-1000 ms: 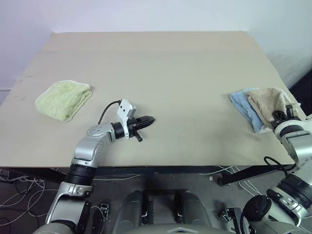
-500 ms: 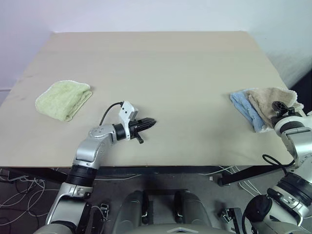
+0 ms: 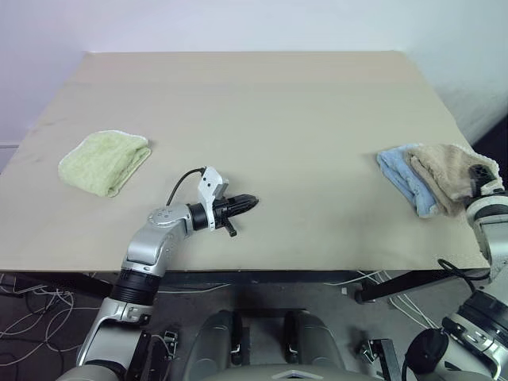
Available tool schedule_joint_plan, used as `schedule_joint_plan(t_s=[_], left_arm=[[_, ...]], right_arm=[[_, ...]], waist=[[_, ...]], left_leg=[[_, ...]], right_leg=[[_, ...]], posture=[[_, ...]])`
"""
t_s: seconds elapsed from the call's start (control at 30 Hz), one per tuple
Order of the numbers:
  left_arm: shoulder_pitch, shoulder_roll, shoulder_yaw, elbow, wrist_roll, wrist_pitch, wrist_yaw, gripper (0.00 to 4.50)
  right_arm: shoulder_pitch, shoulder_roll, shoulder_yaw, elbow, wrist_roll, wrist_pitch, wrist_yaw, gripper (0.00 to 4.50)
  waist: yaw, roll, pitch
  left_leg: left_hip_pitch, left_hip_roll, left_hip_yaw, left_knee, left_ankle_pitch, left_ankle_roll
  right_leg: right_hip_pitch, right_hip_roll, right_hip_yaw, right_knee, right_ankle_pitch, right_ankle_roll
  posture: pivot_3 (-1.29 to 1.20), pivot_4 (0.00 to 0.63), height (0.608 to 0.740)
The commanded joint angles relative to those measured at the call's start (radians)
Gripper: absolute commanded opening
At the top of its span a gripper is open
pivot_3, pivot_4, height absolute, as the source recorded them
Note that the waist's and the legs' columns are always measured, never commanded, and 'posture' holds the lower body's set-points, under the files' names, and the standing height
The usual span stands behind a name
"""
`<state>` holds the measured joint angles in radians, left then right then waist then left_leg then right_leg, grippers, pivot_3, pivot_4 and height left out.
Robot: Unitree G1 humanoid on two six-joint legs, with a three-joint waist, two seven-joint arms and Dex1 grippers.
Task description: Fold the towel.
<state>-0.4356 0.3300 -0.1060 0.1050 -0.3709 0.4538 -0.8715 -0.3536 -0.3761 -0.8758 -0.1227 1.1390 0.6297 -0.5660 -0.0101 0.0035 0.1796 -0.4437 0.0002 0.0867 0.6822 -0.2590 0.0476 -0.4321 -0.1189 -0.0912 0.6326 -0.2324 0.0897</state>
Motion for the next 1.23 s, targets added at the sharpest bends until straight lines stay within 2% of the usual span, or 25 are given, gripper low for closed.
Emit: schedule_joint_plan(t_s=[0.03, 0.17, 0.3, 0.4, 0.53, 0.6, 0.73, 0.9, 1.23], left_arm=[[-0.02, -0.008, -0.012, -0.003, 0.0, -0.013, -0.018, 0.47], [-0.018, -0.012, -0.007, 0.002, 0.008, -0.025, -0.007, 0.47], [-0.022, -0.016, 0.037, 0.032, 0.028, -0.063, 0.055, 0.47], [-0.028, -0.012, 0.054, 0.063, 0.055, -0.097, 0.103, 0.47], [-0.02, -0.002, 0.1, 0.06, 0.061, -0.106, 0.165, 0.47], [-0.015, 0.01, 0.116, 0.055, 0.061, -0.105, 0.176, 0.47], [0.007, 0.038, 0.152, 0.051, 0.058, -0.113, 0.197, 0.47], [0.029, 0.059, 0.172, 0.042, 0.067, -0.119, 0.222, 0.47], [0.076, 0.041, 0.174, -0.039, 0.047, -0.076, 0.258, 0.47]], right_arm=[[0.011, -0.044, 0.001, -0.08, -0.054, -0.062, 0.022, 4.48], [0.014, -0.07, 0.083, -0.12, -0.106, -0.075, 0.103, 4.48], [0.017, -0.162, 0.326, -0.172, -0.226, -0.014, 0.291, 4.48], [0.022, -0.189, 0.473, -0.206, -0.285, 0.006, 0.412, 4.48], [0.049, -0.233, 0.72, -0.225, -0.445, -0.018, 0.617, 4.48], [0.051, -0.238, 0.792, -0.216, -0.517, -0.041, 0.674, 4.48], [0.05, -0.224, 0.873, -0.169, -0.627, -0.098, 0.773, 4.48], [0.052, -0.194, 0.913, -0.143, -0.691, -0.128, 0.86, 4.48], [0.063, -0.11, 0.949, -0.079, -0.824, -0.197, 0.922, 4.48]], waist=[[0.0, 0.0, 0.0], [-0.001, 0.0, 0.0], [-0.004, 0.001, 0.0], [0.0, 0.001, 0.0], [0.006, 0.0, 0.001], [0.009, 0.0, 0.001], [0.019, 0.0, 0.001], [0.023, 0.0, 0.001], [0.022, -0.001, 0.001]], left_leg=[[0.0, 0.0, 0.0, 0.0, 0.0, 0.0], [0.0, 0.0, 0.0, 0.0, 0.0, 0.0], [0.001, 0.0, 0.001, 0.0, 0.0, 0.0], [0.001, 0.002, 0.001, 0.0, 0.0, 0.0], [0.0, 0.001, 0.001, 0.001, 0.0, 0.001], [0.0, 0.0, 0.001, 0.001, -0.001, 0.002], [0.0, 0.0, 0.001, 0.002, -0.001, 0.002], [0.0, 0.0, 0.001, 0.002, -0.001, 0.002], [0.0, 0.0, 0.001, 0.002, -0.001, 0.001]], right_leg=[[0.0, 0.0, 0.0, 0.0, 0.0, 0.0], [0.0, 0.0, 0.0, 0.0, 0.0, 0.0], [0.0, 0.0, 0.002, 0.0, 0.0, 0.0], [0.0, 0.001, 0.001, 0.0, 0.0, 0.0], [0.0, 0.0, 0.001, 0.0, 0.0, 0.0], [0.0, 0.0, 0.001, 0.0, 0.0, 0.0], [0.0, 0.0, 0.001, 0.0, 0.0, 0.001], [0.0, 0.0, 0.001, 0.0, 0.001, 0.001], [0.0, 0.0, 0.001, 0.0, 0.001, 0.001]], posture=[[0.0, 0.15, 0.701], [0.0, 0.15, 0.701], [0.0, 0.15, 0.701], [0.0, 0.15, 0.701], [0.0, 0.15, 0.701], [0.0, 0.15, 0.701], [0.0, 0.15, 0.701], [0.0, 0.15, 0.701], [0.0, 0.15, 0.701]])
